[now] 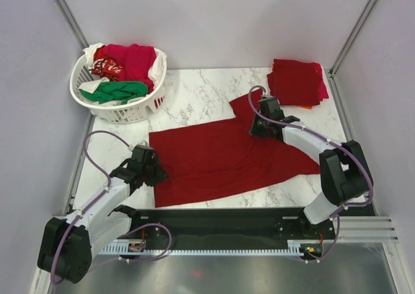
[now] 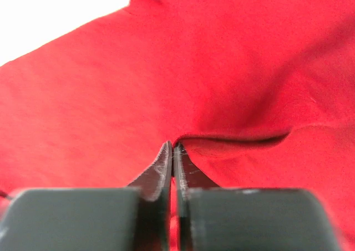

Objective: Fold and stack the t-shirts
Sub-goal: Fold the tshirt

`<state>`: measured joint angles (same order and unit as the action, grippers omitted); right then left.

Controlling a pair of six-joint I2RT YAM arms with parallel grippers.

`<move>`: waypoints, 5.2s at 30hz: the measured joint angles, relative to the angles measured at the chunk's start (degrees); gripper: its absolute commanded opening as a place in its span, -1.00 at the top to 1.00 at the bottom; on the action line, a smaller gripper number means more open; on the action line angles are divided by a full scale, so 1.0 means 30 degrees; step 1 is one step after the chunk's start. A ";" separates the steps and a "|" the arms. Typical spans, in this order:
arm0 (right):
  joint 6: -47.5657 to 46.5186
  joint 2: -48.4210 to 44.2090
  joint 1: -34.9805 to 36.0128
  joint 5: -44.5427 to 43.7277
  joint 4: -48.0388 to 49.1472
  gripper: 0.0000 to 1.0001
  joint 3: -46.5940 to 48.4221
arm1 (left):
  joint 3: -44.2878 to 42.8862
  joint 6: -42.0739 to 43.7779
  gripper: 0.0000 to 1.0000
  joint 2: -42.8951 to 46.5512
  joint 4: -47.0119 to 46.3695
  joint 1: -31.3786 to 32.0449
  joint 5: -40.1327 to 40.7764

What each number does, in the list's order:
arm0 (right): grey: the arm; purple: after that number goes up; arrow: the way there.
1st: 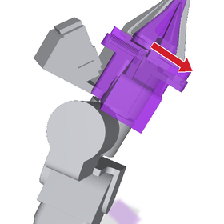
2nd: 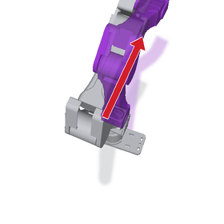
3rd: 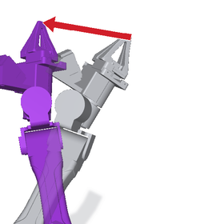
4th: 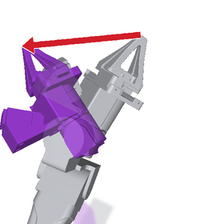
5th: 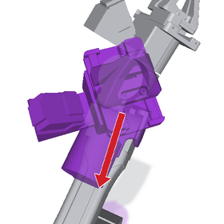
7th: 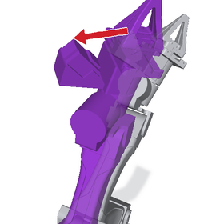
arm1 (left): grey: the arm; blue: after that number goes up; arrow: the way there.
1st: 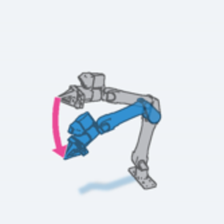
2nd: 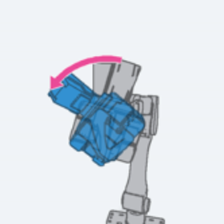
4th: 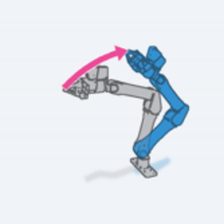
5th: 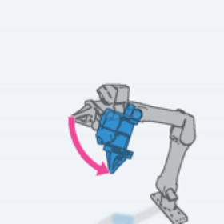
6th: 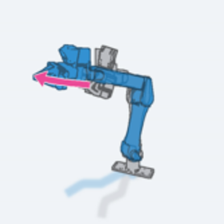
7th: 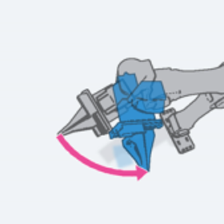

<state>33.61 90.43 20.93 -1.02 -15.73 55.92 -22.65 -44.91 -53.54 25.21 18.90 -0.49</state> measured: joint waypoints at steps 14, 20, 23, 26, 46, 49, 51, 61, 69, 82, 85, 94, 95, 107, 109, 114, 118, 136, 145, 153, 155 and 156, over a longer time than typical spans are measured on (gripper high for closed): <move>-0.0262 0.2426 0.0495 -0.0845 0.0933 -0.64 0.1923 | -0.0459 -0.0729 -0.27 0.0459 0.1639 0.0036 0.0605; -0.0401 -0.3555 0.0525 -0.3140 0.0947 -0.80 -0.0816 | -0.1785 -0.0721 -0.20 -0.0437 0.1931 0.0036 0.1654; -0.0627 -0.5909 0.0525 -0.3796 0.0933 -0.82 -0.1763 | -0.2565 -0.0656 -0.12 -0.1668 0.1967 0.0066 0.2302; -0.0648 -0.6470 0.0525 -0.3956 0.0801 -0.82 -0.2521 | -0.3198 -0.0474 -0.07 -0.2732 0.1982 0.0080 0.2943; -0.0692 -0.6557 0.0532 -0.3483 -0.0466 -0.80 -0.5770 | -0.3716 0.0000 0.13 -0.5523 0.1537 0.0590 0.4124; -0.0714 -0.6557 0.0525 -0.3483 -0.0313 -0.79 -0.6047 | -0.3716 0.0007 0.28 -0.5901 0.1406 0.0663 0.4138; -0.0714 -0.6557 0.0525 -0.3490 -0.0189 -0.80 -0.6382 | -0.3716 0.0029 0.51 -0.6040 0.1268 0.0721 0.4138; -0.0328 -0.5778 0.0153 -0.3461 0.0809 -0.79 -0.8174 | -0.3716 0.0160 0.95 -0.6113 0.0903 0.0845 0.4131; 0.0233 -0.4131 -0.0539 -0.3468 0.1719 -0.80 -0.7213 | -0.3708 0.0153 0.95 -0.4670 0.0991 0.0845 0.4007; 0.0262 -0.3912 -0.0823 -0.3198 0.2069 -0.81 -0.7089 | -0.3708 -0.0823 0.96 -0.1807 0.4022 0.0882 0.4546; 0.0262 -0.3912 -0.0823 -0.3198 0.2069 -0.82 -0.7089 | -0.3708 -0.1450 0.95 -0.1800 0.4940 0.0882 0.4860; 0.0270 -0.3912 -0.0823 -0.3191 0.2076 -0.86 -0.7089 | -0.3708 -0.3381 0.95 -0.1902 0.6841 0.0954 0.5748; 0.0270 -0.3912 -0.0823 -0.3191 0.2076 -0.86 -0.7089 | -0.3708 -0.3606 0.95 -0.1909 0.7016 0.1013 0.5865; 0.0146 -0.4197 -0.0860 -0.2652 0.1821 -0.96 -0.7082 | -0.3708 -0.4328 -0.75 -0.3155 0.7752 0.1494 0.6149; 0.0007 -0.4692 -0.0889 -0.2178 0.0867 -0.96 -0.7060 | -0.4189 -0.3993 -0.80 -0.2769 0.7912 0.1537 0.6149; -0.0335 -0.6375 -0.0889 -0.1596 -0.1800 -0.96 -0.5617 | -0.6674 -0.3264 -0.65 -0.1770 0.8284 0.2157 0.6302; -0.0554 -0.6951 -0.0889 -0.1537 -0.2011 -0.93 -0.3526 | -0.7504 -0.3351 -0.46 -0.1712 0.8284 0.3876 0.6462; 0.0204 0.3883 -0.1676 -0.0750 0.0896 -0.73 0.1960 | -0.2943 -0.7526 -0.20 -0.3534 0.7366 0.9624 0.6819; 0.0452 0.5945 -0.4116 0.0138 0.3650 -0.77 0.3089 | -0.1778 -0.8014 -0.12 -0.1719 0.6980 1.0346 0.6652; 0.0918 0.5982 -0.4932 -0.0153 0.4306 -0.83 0.2914 | -0.1931 -0.8306 -0.12 -0.2113 0.7067 1.0375 0.6266; 0.0933 0.5909 -0.4918 -0.0248 0.4495 -0.84 0.2754 | -0.1923 -0.8466 -0.12 -0.1785 0.7242 1.0418 0.5705; 0.0933 0.5858 -0.4925 -0.0284 0.4546 -0.84 0.2688 | -0.1923 -0.8546 -0.16 -0.1559 0.7446 1.0491 0.5340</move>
<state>36.40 108.01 6.15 -1.87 -2.09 63.99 -28.42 -70.54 -58.22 47.55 50.37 15.53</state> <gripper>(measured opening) 0.912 0.561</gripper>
